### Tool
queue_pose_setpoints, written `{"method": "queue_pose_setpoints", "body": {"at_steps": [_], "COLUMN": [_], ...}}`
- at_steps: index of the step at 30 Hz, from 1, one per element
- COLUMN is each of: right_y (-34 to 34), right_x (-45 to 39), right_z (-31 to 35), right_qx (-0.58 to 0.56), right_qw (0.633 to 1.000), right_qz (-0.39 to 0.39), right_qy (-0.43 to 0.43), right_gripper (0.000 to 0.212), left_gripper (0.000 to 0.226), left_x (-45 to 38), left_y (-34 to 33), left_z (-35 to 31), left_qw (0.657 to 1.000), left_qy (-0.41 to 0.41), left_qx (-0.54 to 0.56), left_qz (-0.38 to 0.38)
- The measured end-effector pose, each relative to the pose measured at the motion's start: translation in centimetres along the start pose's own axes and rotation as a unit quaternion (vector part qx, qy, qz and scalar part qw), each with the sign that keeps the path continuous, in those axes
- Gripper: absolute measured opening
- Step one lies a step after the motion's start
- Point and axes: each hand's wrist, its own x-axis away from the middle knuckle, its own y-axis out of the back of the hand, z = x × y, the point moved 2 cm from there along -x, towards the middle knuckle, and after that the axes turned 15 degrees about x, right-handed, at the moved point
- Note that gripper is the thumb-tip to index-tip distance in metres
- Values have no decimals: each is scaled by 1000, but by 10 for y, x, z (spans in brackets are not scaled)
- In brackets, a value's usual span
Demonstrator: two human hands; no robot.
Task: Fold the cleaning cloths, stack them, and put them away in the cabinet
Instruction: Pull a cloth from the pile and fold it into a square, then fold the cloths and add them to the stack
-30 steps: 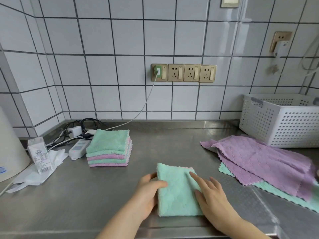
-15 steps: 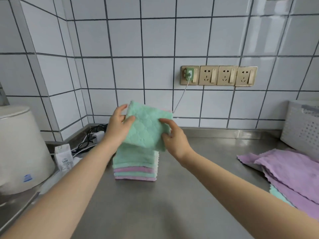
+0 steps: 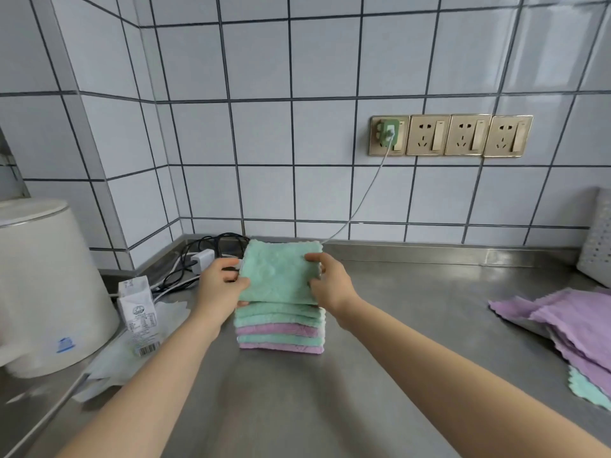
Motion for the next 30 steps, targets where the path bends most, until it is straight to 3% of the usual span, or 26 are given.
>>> {"method": "queue_pose_setpoints", "body": {"at_steps": [10,11,13,15,20,26,30], "right_y": [-6,-6,-4,-1,37,129,203], "right_x": [0,0,6,16,47,113,158], "right_z": [-11,-12,-17,-24,-42,-94,-145], "right_qx": [88,132,209,222,260,368,422], "right_qw": [995,990,975,969,961,925,905], "right_qz": [37,48,76,103,77,75,20], "right_qy": [6,17,23,14,61,63,39], "right_gripper": [51,50,47,48,43,29,22], "left_gripper": [32,31,32,36,39,35,33], "left_x": [14,15,19,27,51,104,144], "left_y": [9,10,12,11,0,-74,-145], "left_z": [5,5,4,2,-16,-16,6], "left_qw": [994,983,930,885,875,894,896], "left_qy": [-31,-54,-114,-161,-248,-269,-262], "left_qx": [-107,-172,-347,-436,-413,-349,-313], "left_qz": [-17,-19,-27,-40,-45,78,178]}}
